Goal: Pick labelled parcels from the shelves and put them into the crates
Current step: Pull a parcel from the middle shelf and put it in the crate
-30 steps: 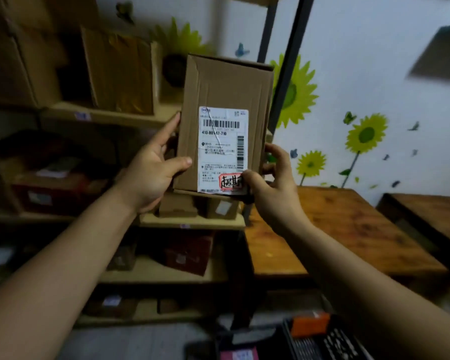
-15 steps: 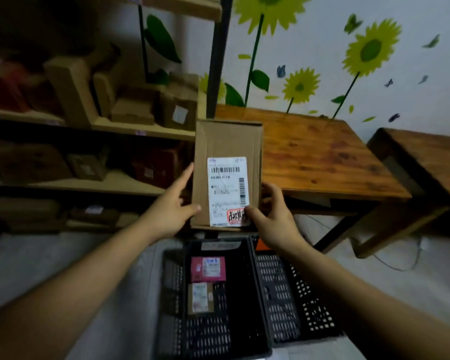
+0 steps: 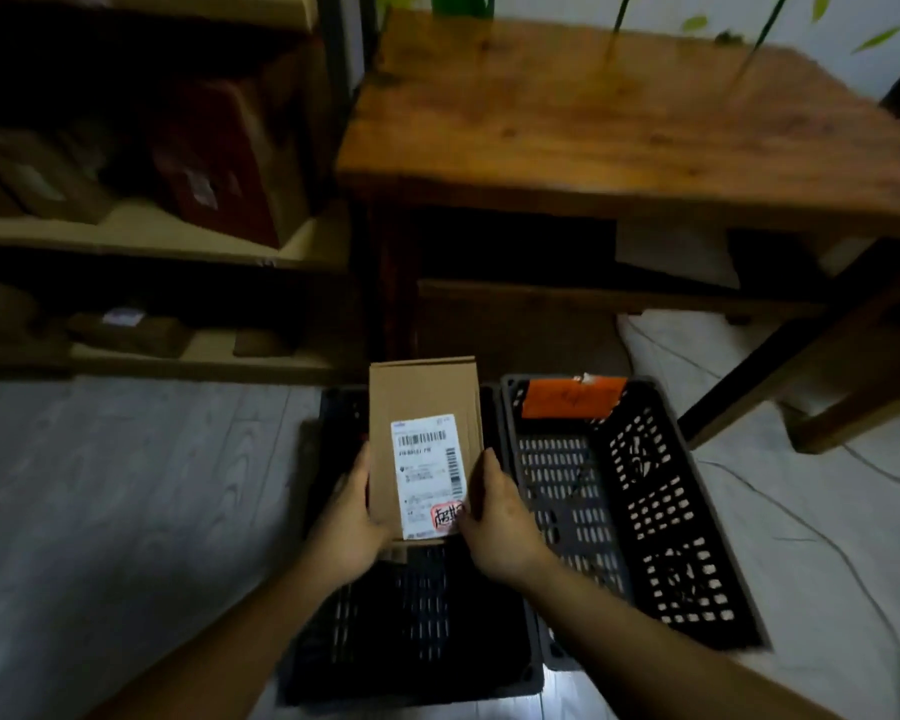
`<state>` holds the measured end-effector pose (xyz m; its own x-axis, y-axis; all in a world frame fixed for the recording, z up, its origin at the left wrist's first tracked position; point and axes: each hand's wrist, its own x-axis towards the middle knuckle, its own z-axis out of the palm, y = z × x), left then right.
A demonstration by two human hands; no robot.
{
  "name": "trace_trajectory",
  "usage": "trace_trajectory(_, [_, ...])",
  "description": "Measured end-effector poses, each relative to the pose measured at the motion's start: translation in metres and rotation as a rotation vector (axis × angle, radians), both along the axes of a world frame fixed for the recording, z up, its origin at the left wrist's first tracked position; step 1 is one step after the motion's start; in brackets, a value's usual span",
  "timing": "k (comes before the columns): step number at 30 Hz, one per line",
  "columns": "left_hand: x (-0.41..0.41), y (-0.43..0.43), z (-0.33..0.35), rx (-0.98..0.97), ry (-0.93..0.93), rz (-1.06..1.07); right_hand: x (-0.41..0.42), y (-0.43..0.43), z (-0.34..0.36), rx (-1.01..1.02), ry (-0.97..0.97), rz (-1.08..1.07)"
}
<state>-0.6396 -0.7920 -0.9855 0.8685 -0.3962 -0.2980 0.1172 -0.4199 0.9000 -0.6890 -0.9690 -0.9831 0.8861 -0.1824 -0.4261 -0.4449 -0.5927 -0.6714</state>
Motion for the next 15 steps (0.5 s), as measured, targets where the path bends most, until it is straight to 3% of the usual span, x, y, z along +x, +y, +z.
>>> trace_trajectory(4, [0.000, 0.002, -0.124, 0.261, -0.050, -0.152, 0.002, 0.005, -0.120, -0.011, 0.055, 0.043])
trace_trajectory(8, [0.001, -0.004, -0.235, 0.325, -0.021, -0.223, 0.002, 0.008, -0.218, -0.102, 0.183, 0.077])
trace_trajectory(15, [0.002, -0.020, -0.350, 0.517, -0.169, -0.438, 0.009, 0.011, -0.306, -0.264, 0.406, 0.048])
